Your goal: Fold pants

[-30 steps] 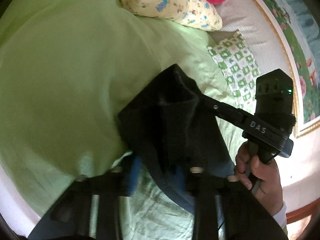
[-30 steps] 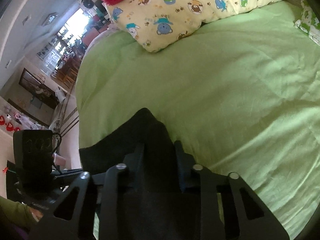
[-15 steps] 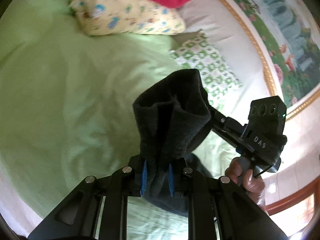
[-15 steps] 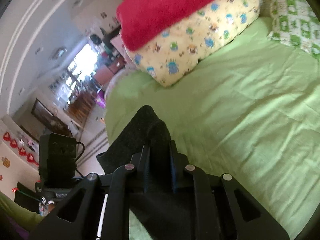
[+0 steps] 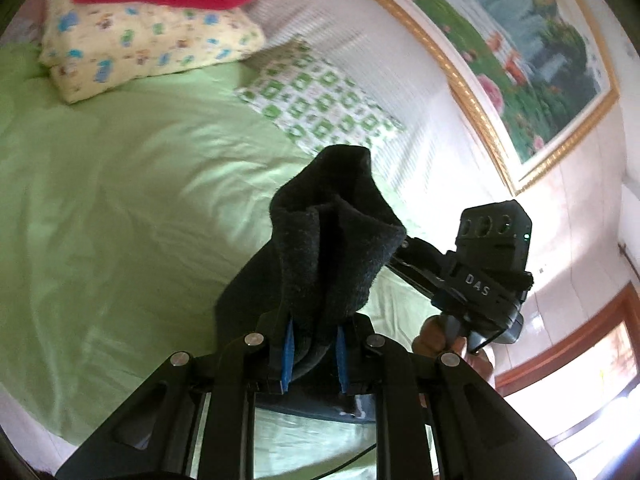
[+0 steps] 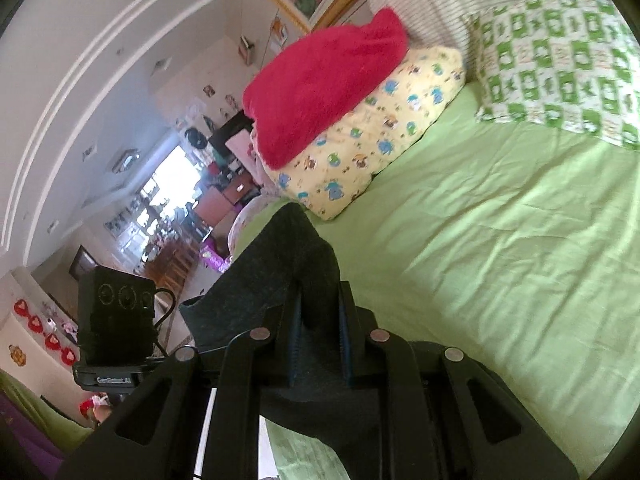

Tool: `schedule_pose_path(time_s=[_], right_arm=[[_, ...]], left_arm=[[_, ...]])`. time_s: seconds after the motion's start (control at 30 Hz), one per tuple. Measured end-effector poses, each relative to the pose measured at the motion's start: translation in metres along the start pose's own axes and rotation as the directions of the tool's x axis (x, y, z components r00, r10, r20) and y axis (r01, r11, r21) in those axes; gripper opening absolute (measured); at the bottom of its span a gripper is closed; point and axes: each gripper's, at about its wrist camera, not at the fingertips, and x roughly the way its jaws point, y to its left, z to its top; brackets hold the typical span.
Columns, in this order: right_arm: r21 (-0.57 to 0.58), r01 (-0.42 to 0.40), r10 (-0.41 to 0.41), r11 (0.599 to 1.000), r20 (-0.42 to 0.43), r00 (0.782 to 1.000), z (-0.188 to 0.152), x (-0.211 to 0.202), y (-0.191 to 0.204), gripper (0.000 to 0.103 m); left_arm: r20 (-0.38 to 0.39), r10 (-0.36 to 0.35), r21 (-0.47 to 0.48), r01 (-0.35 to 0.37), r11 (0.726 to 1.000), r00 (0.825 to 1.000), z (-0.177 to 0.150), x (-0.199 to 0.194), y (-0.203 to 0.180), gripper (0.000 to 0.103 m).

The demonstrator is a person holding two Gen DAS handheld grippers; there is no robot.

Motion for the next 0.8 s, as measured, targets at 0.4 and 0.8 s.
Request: schedule_pose_path(time_s=[0.4, 0.8], right_arm=[[0.132, -0.001, -0.018, 0.991, 0.140, 0.990, -0.042, -0.077, -0.047, 0.018], [0.234, 0.004, -0.058, 0.972, 0.225, 0.973, -0.082, -0.126, -0.084, 0.018]], left_arm=[[-0.118, -0.019, 0.144, 0.036, 0.989, 0.993, -0.031, 0.044, -0.072, 0.016], [-0.213, 0.025, 0.275, 0.035, 0.961, 0.977, -0.068, 0.091, -0.117, 0.016]])
